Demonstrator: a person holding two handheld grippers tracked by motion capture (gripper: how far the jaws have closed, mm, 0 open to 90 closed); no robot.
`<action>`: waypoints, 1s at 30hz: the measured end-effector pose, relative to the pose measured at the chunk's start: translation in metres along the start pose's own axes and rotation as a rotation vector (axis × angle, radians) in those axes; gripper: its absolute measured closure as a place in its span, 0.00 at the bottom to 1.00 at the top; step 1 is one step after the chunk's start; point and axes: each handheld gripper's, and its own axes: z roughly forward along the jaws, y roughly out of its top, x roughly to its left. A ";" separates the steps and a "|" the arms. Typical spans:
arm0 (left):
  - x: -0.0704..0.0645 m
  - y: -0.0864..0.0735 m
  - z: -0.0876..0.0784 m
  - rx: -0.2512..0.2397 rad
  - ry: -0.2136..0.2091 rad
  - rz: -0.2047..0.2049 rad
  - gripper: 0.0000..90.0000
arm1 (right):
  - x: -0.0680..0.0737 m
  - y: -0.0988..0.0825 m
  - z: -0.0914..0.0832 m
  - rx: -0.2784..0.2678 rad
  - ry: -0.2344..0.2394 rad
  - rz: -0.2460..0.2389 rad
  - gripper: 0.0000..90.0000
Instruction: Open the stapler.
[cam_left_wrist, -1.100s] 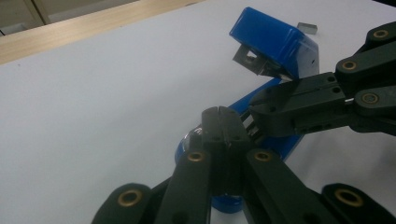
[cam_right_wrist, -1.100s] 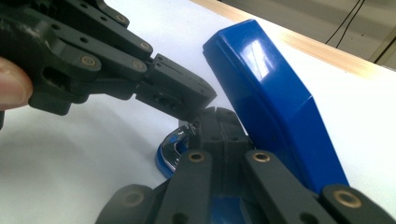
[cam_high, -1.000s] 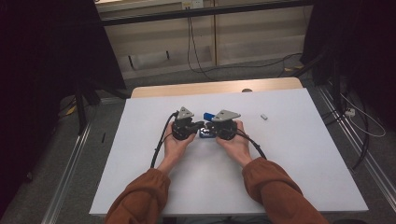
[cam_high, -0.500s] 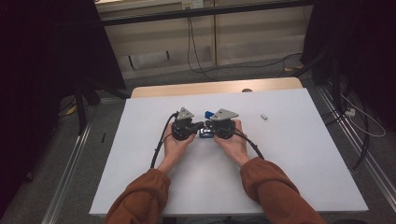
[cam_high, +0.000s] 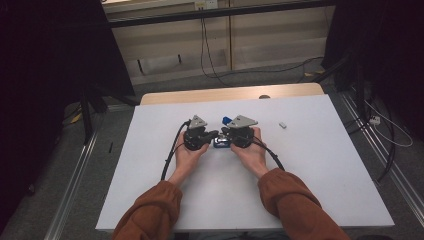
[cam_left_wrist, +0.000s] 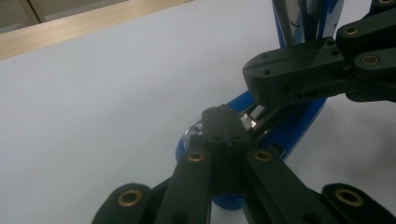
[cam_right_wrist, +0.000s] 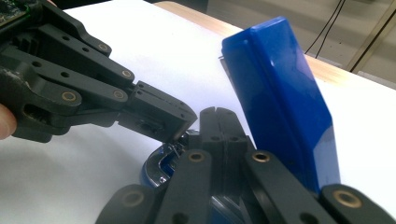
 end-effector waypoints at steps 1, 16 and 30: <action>0.000 0.000 0.000 -0.001 -0.002 0.001 1.00 | 0.000 0.000 0.000 0.000 -0.001 -0.001 1.00; 0.001 -0.001 0.000 -0.011 -0.007 0.011 1.00 | -0.004 0.002 -0.008 -0.005 -0.012 -0.005 1.00; 0.002 -0.001 0.000 -0.010 -0.007 0.013 1.00 | 0.000 0.001 -0.011 -0.014 -0.060 -0.011 1.00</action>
